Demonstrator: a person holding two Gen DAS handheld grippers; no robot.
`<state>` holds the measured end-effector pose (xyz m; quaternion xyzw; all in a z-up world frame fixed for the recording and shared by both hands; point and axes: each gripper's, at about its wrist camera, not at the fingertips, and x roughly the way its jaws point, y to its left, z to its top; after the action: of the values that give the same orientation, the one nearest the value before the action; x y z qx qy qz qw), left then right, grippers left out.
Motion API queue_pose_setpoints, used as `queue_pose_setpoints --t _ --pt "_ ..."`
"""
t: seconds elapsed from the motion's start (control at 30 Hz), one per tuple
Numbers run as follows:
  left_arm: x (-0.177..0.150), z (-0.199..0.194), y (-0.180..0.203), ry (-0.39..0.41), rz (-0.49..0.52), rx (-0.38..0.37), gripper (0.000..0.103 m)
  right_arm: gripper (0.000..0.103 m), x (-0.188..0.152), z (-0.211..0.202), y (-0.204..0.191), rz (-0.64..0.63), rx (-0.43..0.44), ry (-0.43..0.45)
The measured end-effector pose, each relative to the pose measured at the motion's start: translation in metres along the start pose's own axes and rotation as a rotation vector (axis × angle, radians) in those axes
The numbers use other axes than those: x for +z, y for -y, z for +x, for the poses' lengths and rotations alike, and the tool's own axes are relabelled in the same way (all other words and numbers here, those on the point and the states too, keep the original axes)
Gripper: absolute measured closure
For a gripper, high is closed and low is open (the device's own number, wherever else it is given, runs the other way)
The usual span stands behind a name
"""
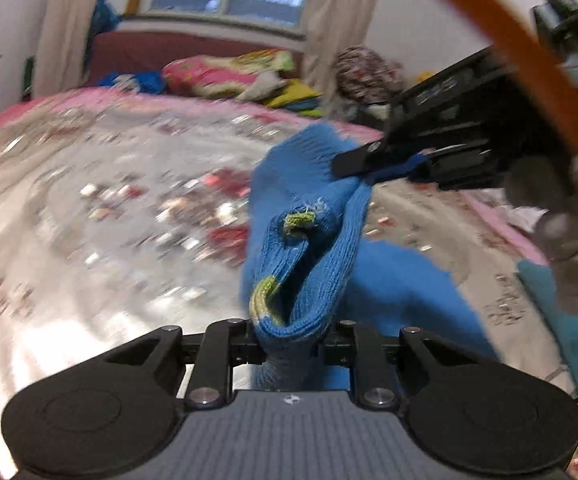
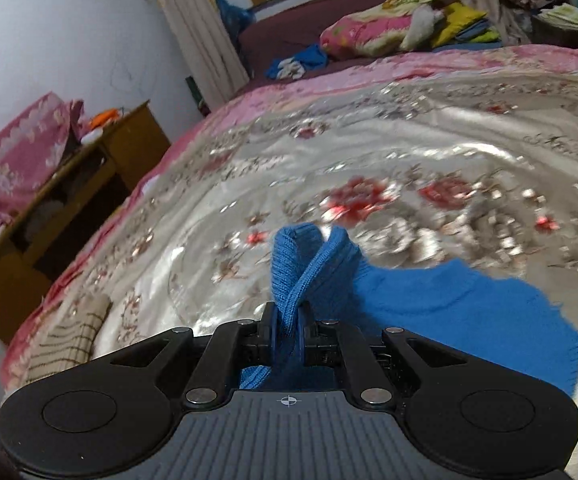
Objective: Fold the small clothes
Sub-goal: 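Grasp the sweater edge with the right gripper and lift it, then fold the lifted sweater edge over the stack with the right gripper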
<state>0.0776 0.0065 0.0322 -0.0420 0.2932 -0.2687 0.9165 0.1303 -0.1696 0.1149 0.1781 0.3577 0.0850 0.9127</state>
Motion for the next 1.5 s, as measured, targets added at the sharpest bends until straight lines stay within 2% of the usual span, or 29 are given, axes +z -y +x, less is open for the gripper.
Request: queue_pose_setpoints --t 0.17,0.4,0.63,0.77,0.83,0.87,0.97,1.23,1.37,1.5 --pt "0.016 0.008 0.046 0.033 0.071 -0.084 0.077 0.095 0.011 -0.029 0.038 0.048 -0.028 0.059" --pt "0.01 0.032 0.103 0.002 0.153 -0.16 0.077 0.095 0.006 -0.056 0.099 0.132 -0.07 0.113" --pt "-0.016 0.063 0.142 -0.093 0.198 -0.168 0.077 0.095 -0.02 -0.038 0.158 0.206 -0.176 0.059" --pt "-0.028 0.071 0.155 -0.134 0.226 -0.169 0.076 0.094 -0.038 -0.025 0.181 0.242 -0.206 0.015" --pt "-0.033 0.068 0.16 -0.137 0.252 -0.17 0.071 0.089 -0.047 -0.024 0.185 0.252 -0.211 0.004" --pt "-0.034 0.066 0.162 -0.139 0.262 -0.176 0.065 0.086 -0.049 -0.024 0.184 0.259 -0.208 0.006" --pt "-0.035 0.061 0.165 -0.162 0.269 -0.204 0.055 0.086 -0.05 -0.031 0.184 0.264 -0.219 0.022" --pt "-0.038 0.014 0.15 -0.152 0.312 -0.238 0.05 0.086 -0.054 -0.077 0.161 0.233 -0.212 0.106" --pt "-0.032 0.0 0.13 -0.131 0.277 -0.212 0.05 0.085 -0.071 -0.087 0.136 0.194 -0.147 0.102" --pt "-0.022 -0.003 0.109 -0.1 0.227 -0.147 0.05 0.085 -0.085 -0.08 0.113 0.137 -0.124 0.074"
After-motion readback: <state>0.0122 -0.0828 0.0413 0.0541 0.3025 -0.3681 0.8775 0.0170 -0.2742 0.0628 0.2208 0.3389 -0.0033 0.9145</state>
